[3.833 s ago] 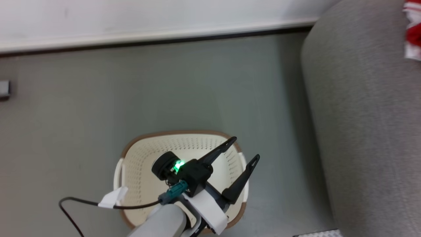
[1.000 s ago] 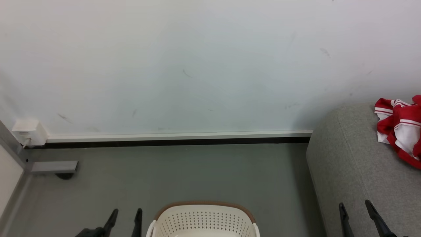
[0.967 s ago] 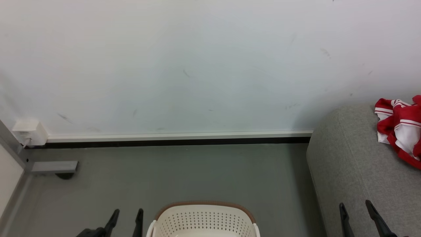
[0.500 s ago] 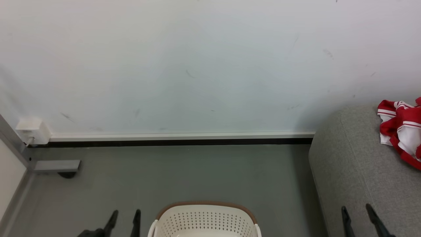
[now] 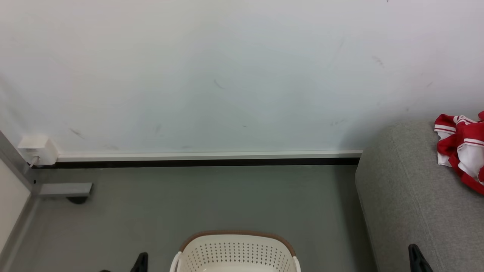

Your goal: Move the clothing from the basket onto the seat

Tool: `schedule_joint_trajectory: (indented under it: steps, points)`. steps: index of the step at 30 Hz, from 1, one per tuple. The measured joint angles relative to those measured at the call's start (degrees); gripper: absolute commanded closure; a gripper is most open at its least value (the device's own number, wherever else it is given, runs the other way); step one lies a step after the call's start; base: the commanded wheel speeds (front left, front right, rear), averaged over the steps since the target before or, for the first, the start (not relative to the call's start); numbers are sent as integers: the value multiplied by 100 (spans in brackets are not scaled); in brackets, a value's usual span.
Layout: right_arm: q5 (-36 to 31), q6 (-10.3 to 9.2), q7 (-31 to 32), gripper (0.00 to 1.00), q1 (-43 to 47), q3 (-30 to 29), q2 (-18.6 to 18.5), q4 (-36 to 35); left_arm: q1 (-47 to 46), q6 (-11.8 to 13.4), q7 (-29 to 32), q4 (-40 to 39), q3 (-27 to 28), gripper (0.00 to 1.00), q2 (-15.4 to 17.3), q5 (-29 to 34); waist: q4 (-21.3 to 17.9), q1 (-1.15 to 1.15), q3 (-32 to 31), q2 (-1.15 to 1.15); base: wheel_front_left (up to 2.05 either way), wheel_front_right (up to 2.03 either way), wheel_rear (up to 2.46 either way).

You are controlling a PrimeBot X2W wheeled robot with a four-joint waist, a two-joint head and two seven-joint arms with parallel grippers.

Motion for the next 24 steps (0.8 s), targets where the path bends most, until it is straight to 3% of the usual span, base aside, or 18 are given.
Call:
schedule_joint_trajectory:
  steps: [24]
  points:
    - [2377,0,565,100,-305,-131,-4,-24,-168,-103,536,-300,313,100,-59,-2198,5,0,33,0,0,0,0]
